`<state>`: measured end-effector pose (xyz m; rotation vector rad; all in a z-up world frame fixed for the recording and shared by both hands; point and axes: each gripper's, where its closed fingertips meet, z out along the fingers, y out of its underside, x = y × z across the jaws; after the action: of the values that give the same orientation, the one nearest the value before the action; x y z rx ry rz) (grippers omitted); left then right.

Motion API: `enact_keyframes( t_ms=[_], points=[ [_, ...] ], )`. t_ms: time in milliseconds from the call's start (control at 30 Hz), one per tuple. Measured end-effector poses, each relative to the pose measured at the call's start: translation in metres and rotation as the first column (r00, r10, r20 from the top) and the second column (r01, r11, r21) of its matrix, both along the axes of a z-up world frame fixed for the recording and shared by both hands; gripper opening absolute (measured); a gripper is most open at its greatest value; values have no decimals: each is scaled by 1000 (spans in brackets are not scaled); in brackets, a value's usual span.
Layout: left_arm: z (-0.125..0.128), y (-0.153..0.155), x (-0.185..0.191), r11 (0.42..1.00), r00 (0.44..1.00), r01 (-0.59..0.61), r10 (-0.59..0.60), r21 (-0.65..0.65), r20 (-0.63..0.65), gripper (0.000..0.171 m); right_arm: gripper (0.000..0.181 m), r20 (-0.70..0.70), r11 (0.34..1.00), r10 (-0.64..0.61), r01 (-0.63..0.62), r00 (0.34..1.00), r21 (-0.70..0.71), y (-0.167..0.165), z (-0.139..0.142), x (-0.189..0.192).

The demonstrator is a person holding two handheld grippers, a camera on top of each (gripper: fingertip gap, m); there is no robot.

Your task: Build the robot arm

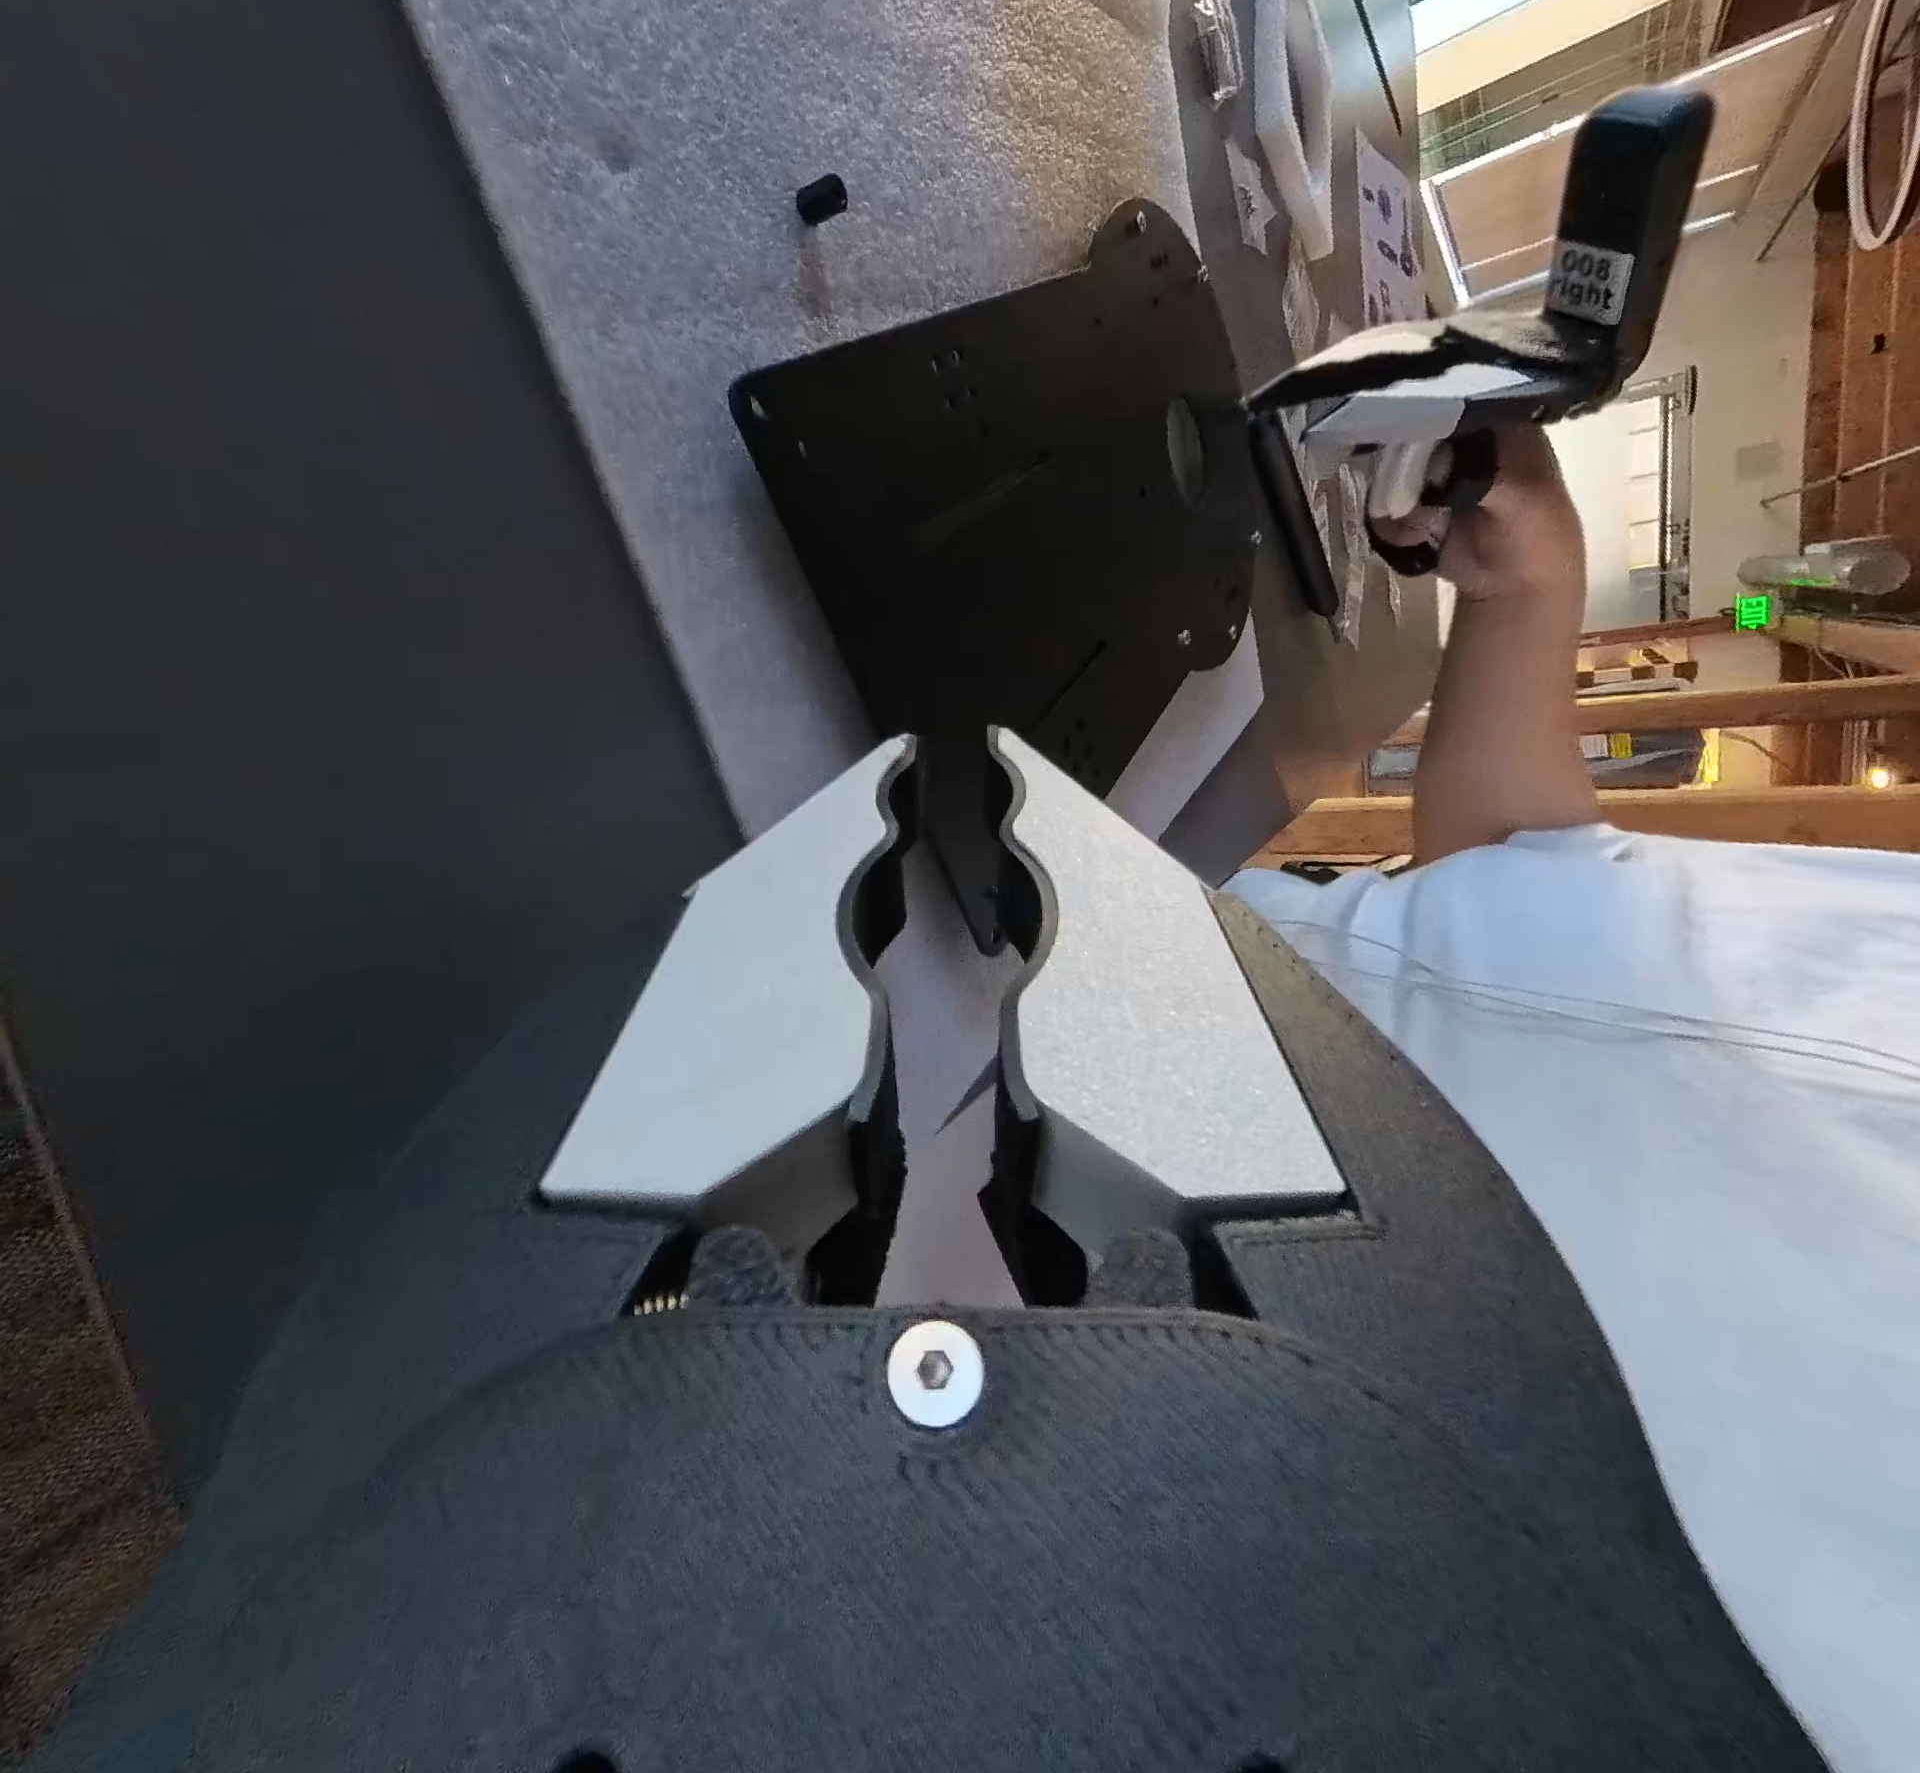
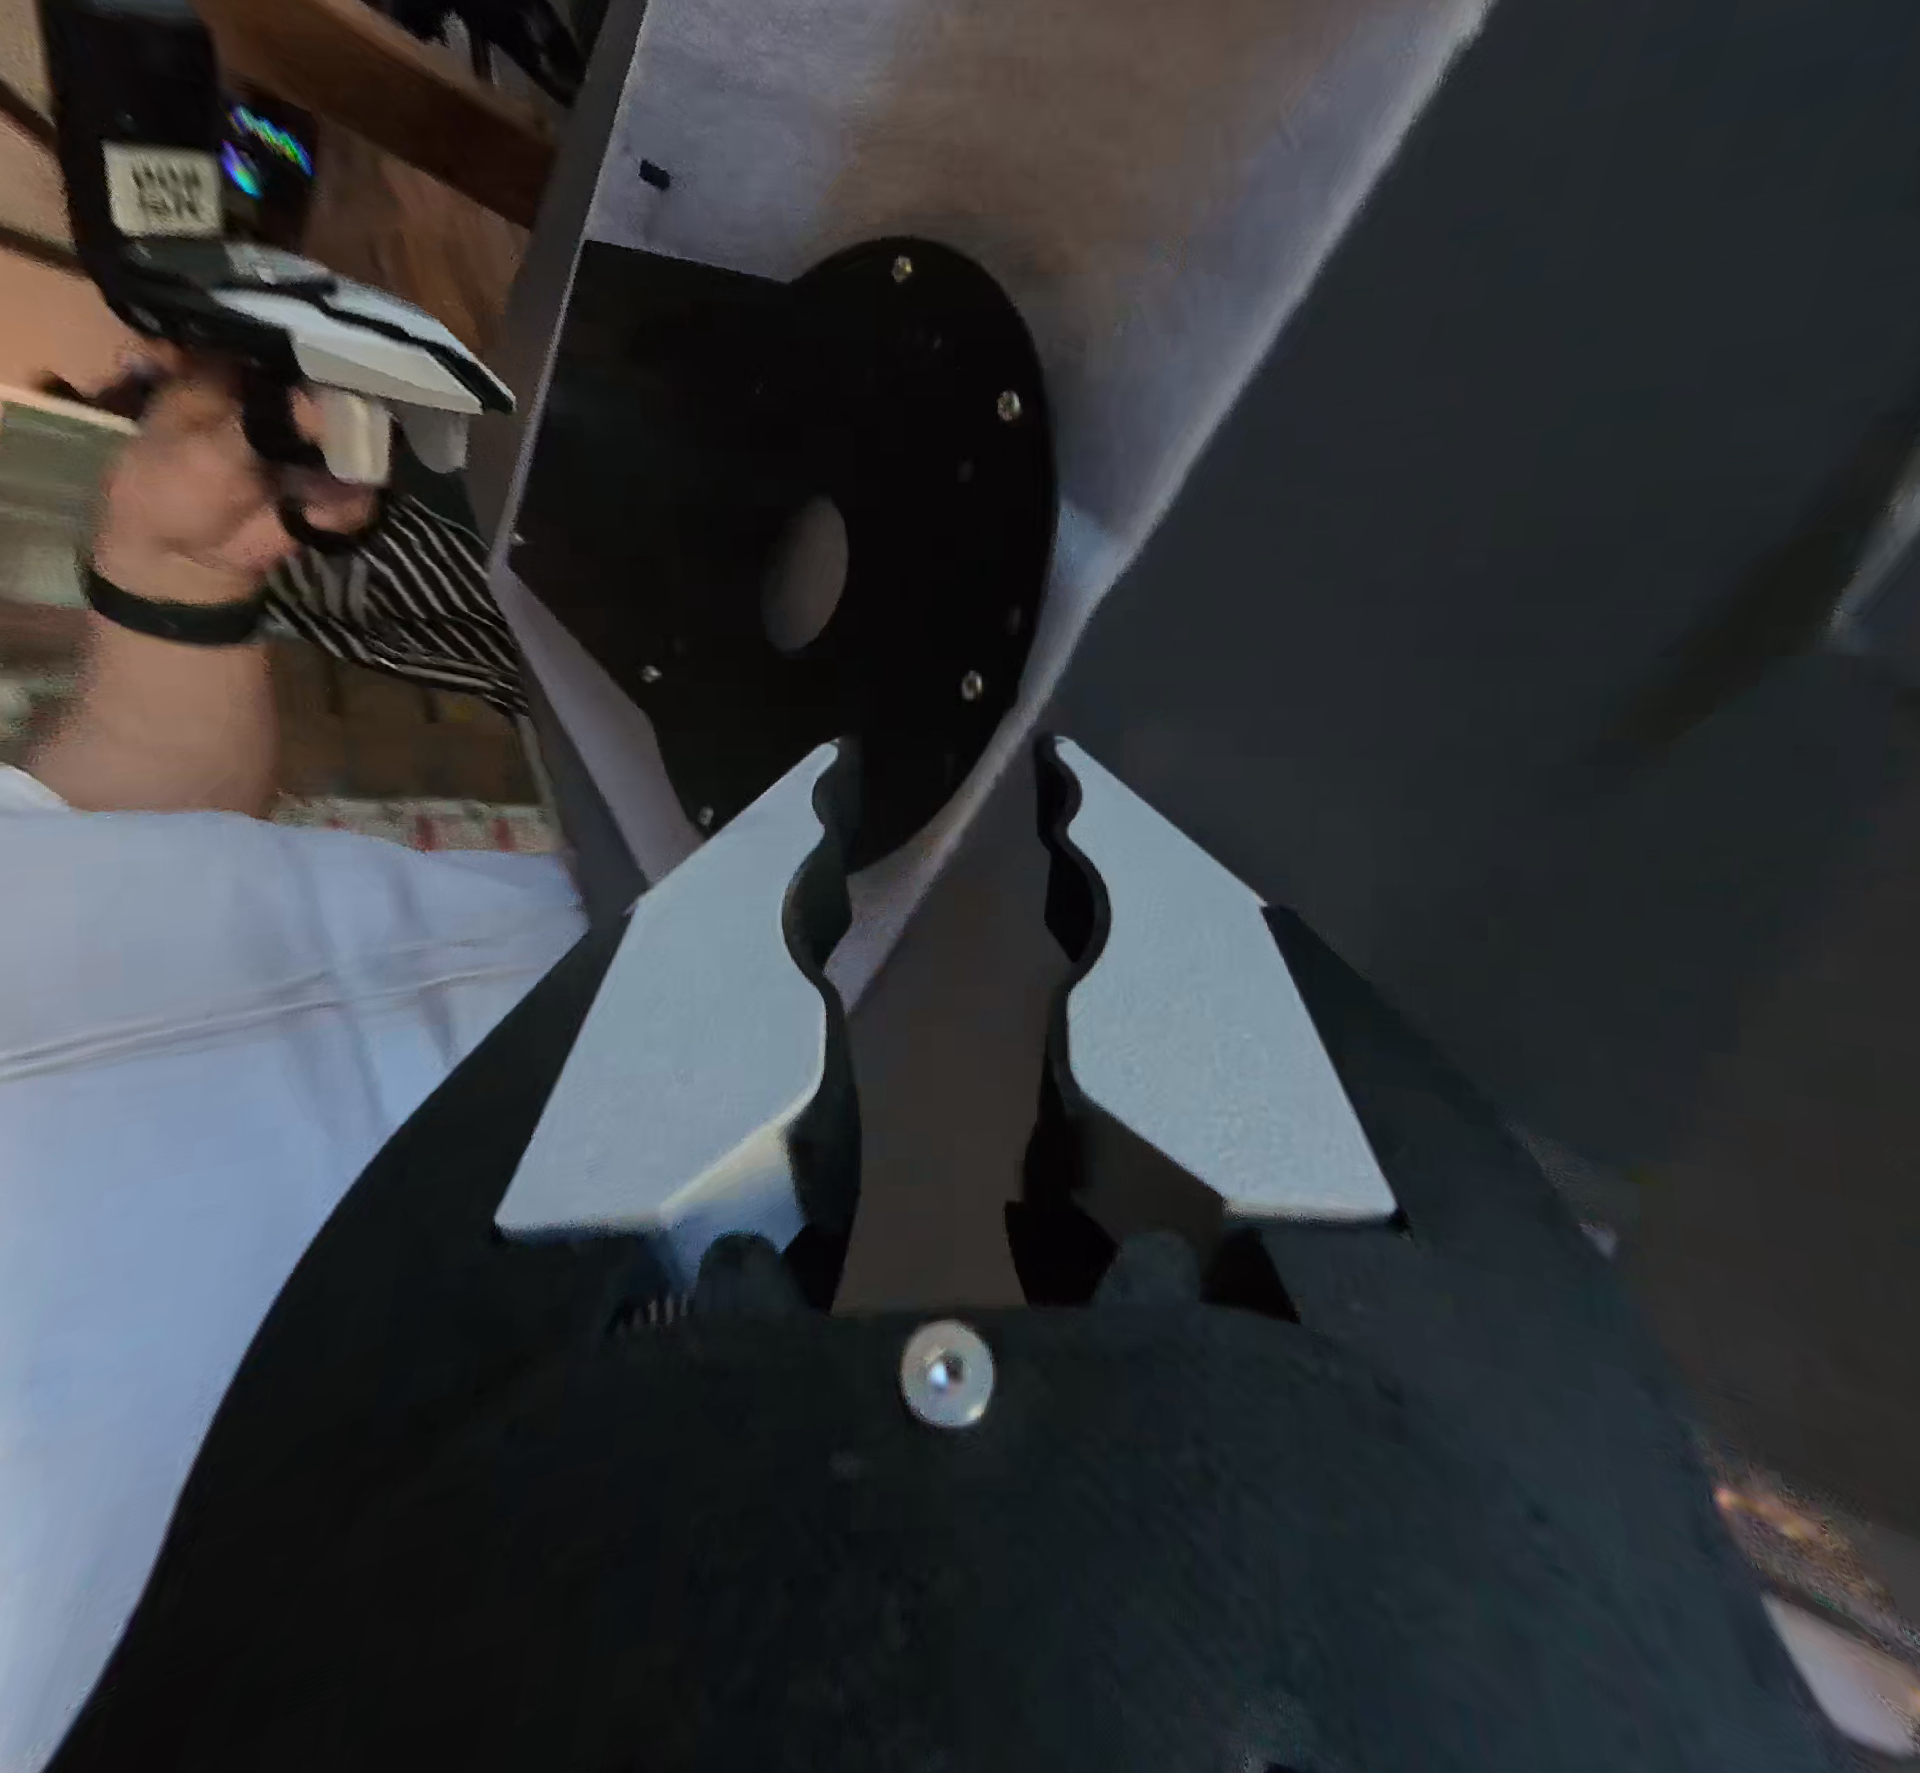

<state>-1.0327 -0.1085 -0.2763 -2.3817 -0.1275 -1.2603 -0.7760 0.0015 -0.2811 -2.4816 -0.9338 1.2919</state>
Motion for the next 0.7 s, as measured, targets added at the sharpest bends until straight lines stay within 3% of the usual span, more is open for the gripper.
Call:
enact_keyframes(
  t_ms=[133, 267, 433, 700],
  points=[
    [-4, -1, 4, 1000, 1000, 31, -31, 4, 6, 9, 20, -145, 956, -180, 139, 973, -259, -10, 12, 5],
    [-8, 5, 9, 998, 997, 70, -70, -5, 14, 7, 13, -141, 946, -234, 192, 962, -262, 0, 8, 6],
    [-7, 4, 9, 997, 997, 74, -73, -36, 33, 7, 11, -48, 962, -143, 128, 989, -241, 4, -6, -1],
    [-9, 0, 4, 997, 998, 68, -68, -48, 1, 10, 10, -28, 957, -101, 90, 995, -274, -1, -7, -4]
  ],
)
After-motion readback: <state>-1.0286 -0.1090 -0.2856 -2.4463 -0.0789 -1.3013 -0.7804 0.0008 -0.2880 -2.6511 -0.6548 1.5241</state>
